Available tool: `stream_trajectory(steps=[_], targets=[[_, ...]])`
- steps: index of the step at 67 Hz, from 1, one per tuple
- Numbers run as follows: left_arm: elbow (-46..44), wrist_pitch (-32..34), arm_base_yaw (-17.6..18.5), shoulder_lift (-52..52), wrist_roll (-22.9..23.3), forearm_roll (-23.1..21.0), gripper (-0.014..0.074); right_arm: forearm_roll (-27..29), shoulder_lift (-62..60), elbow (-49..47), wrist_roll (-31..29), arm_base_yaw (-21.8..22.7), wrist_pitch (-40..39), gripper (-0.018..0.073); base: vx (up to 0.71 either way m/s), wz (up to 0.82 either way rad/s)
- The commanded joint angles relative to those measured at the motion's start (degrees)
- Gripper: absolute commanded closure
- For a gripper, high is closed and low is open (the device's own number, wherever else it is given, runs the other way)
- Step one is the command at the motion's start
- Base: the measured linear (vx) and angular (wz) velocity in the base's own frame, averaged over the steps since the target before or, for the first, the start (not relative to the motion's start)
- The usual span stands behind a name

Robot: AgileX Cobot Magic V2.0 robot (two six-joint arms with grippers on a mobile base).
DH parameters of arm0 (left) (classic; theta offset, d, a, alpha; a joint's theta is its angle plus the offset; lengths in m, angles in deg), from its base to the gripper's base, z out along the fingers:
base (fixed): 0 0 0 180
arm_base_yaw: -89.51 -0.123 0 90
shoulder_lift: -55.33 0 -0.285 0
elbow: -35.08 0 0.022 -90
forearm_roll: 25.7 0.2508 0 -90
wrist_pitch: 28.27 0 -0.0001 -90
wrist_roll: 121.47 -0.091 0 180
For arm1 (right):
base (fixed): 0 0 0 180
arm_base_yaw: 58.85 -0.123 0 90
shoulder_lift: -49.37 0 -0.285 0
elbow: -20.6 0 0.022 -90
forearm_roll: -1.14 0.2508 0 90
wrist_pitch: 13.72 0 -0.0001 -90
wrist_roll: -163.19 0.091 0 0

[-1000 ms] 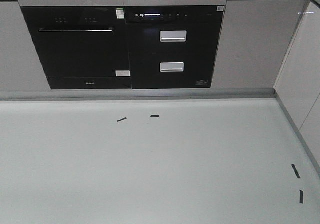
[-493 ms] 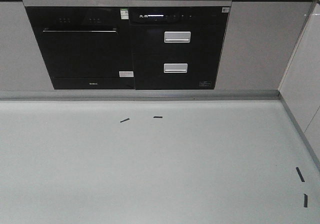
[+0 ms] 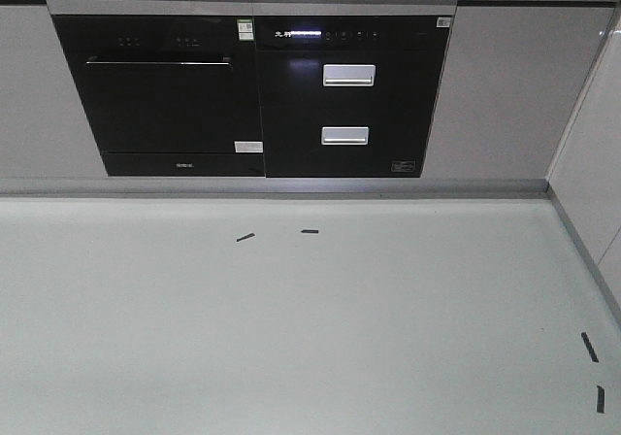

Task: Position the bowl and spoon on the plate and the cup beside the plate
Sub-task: 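Drive the base toward the grey countertop with both grippers raised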

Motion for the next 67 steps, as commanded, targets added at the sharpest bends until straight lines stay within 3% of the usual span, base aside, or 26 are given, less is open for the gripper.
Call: stream_trajectory(steps=[1, 67], targets=[[-0.4, 4.3, 0.0, -0.3, 0.6, 0.0, 0.0603, -0.1, -0.4, 0.2, -0.3, 0.3, -4.4, 0.0565, 0.06, 0.04], [-0.4, 4.3, 0.0, -0.3, 0.6, 0.0, 0.0603, -0.1, -0.4, 0.2, -0.3, 0.3, -4.4, 0.0565, 0.10, -0.04]])
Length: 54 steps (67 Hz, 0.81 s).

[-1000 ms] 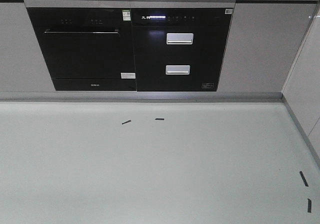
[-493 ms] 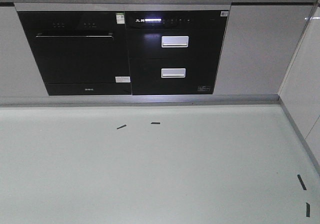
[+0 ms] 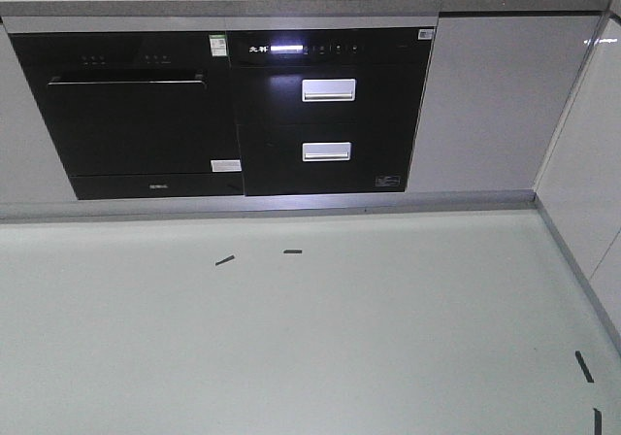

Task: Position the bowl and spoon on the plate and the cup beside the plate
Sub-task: 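Drive the base toward the grey countertop with both grippers raised, then continue driving forward toward the counter holding the spoon and bowl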

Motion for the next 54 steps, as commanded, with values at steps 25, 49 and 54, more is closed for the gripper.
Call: stream_trajectory(steps=[25, 49, 54], targets=[[-0.4, 4.3, 0.0, -0.3, 0.6, 0.0, 0.0603, -0.1, -0.4, 0.2, -0.3, 0.3, -4.4, 0.0565, 0.11, 0.00], [-0.4, 4.3, 0.0, -0.3, 0.6, 0.0, 0.0603, -0.1, -0.4, 0.2, -0.3, 0.3, -4.4, 0.0565, 0.10, 0.05], [-0.4, 4.3, 0.0, -0.3, 0.6, 0.0, 0.0603, -0.1, -0.4, 0.2, -0.3, 0.3, -4.4, 0.0565, 0.08, 0.04]])
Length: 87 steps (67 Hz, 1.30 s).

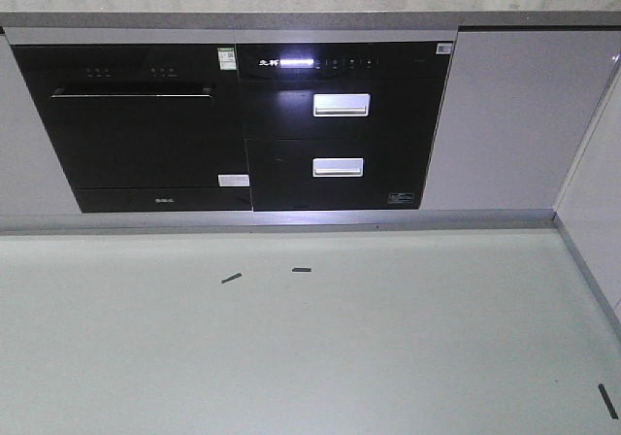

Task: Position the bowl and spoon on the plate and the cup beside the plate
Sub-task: 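Continue driving forward toward the counter holding the spoon and bowl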

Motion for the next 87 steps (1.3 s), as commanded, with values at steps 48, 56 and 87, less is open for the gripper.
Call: stream_trajectory(steps=[48, 56, 87], targets=[[-0.4, 4.3, 0.0, -0.3, 0.6, 0.0, 0.0603, -0.1, -0.4, 0.2, -0.3, 0.3, -4.4, 0.0565, 0.04, 0.01], [-0.4, 4.3, 0.0, -0.3, 0.6, 0.0, 0.0603, -0.1, -0.4, 0.2, -0.3, 0.3, -4.4, 0.0565, 0.02, 0.00], [-0.4, 4.3, 0.0, -0.3, 0.6, 0.0, 0.0603, -0.1, -0.4, 0.2, -0.3, 0.3, -4.4, 0.0565, 0.04, 0.01]])
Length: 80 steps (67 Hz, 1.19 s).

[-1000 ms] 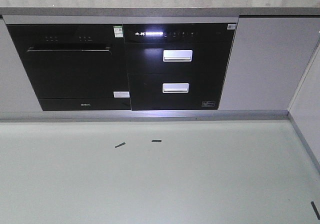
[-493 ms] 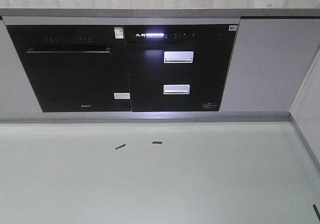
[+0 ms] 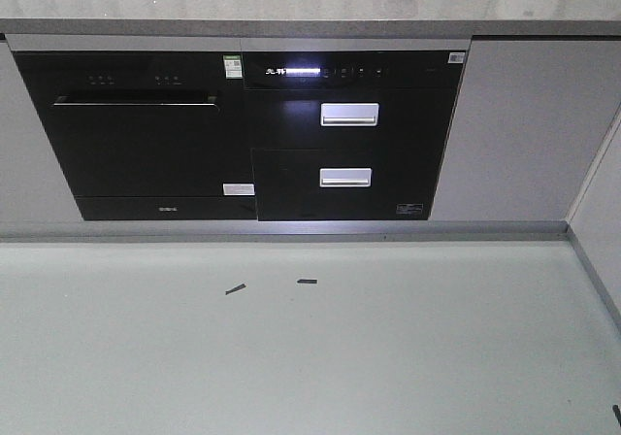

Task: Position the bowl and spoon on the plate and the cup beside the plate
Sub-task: 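Continue driving forward toward the counter holding the spoon and bowl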

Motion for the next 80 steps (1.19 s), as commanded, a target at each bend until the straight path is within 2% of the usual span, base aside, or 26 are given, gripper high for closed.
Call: stream_trajectory(steps=[1, 80], targets=[[-0.4, 4.3, 0.0, -0.3, 0.6, 0.0, 0.0603, -0.1, -0.4, 0.2, -0.3, 0.3, -4.4, 0.0565, 0.05, 0.01], [-0.4, 4.3, 0.0, -0.3, 0.6, 0.0, 0.0603, -0.1, -0.4, 0.2, -0.3, 0.3, -4.4, 0.0565, 0.05, 0.01]])
